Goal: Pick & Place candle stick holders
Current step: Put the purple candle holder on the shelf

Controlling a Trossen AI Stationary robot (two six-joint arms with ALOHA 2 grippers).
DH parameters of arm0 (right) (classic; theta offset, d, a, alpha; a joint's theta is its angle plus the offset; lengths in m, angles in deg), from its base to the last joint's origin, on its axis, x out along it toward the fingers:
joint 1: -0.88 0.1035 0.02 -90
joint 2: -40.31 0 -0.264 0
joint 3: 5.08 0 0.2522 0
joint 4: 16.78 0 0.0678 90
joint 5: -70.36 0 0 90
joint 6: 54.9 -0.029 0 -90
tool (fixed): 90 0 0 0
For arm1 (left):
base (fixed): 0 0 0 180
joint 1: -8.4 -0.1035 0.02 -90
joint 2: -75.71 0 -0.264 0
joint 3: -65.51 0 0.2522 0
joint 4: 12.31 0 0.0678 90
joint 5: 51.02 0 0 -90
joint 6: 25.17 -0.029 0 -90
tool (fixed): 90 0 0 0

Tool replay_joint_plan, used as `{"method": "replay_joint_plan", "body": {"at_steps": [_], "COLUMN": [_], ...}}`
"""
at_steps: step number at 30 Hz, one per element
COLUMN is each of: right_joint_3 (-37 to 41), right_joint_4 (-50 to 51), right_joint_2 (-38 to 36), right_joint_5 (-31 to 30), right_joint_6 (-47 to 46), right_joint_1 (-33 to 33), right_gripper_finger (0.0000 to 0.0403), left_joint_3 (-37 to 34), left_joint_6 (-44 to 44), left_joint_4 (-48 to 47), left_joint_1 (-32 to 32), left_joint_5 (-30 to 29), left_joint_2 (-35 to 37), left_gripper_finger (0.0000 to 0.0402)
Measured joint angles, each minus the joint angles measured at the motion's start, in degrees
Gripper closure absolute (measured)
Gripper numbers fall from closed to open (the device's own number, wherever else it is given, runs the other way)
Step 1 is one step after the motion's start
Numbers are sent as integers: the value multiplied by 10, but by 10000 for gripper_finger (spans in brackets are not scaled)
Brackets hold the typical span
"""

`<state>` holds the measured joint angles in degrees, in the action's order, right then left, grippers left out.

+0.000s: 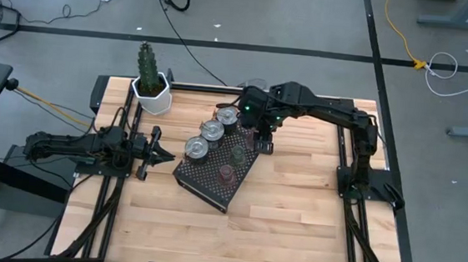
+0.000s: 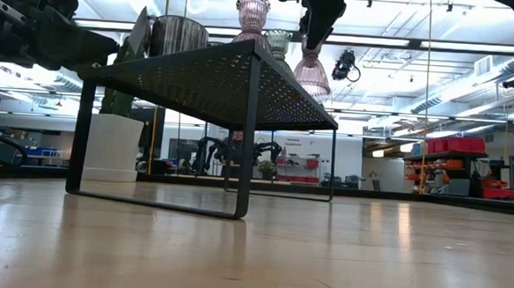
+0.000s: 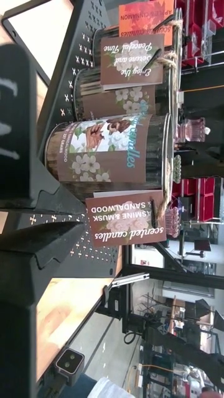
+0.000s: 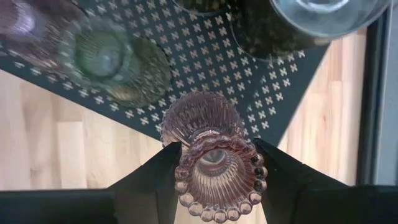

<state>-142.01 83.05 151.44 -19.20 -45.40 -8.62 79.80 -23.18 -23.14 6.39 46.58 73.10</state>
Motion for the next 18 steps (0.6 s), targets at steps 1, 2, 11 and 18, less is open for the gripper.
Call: {"method": "replay_joint_plan", "body": {"at_steps": [1, 2, 11, 18], "right_joint_3": [3, 7, 26, 26], "right_joint_4": [0, -1, -14, -16], "right_joint_2": [0, 0, 0, 0], "right_joint_5": [-7, -14, -45, -45], "right_joint_6": [0, 0, -26, -76], "right_joint_1": [0, 0, 0, 0], "right_gripper_finger": [232, 232, 232, 232], "left_joint_3": [0, 0, 0, 0], "left_joint_6": [0, 0, 0, 0], "left_joint_4": [0, 0, 0, 0], "left_joint_1": [0, 0, 0, 0], "left_joint_5": [0, 0, 0, 0], "left_joint_2": [0, 0, 0, 0], "left_gripper_finger": [367, 367, 367, 367]}}
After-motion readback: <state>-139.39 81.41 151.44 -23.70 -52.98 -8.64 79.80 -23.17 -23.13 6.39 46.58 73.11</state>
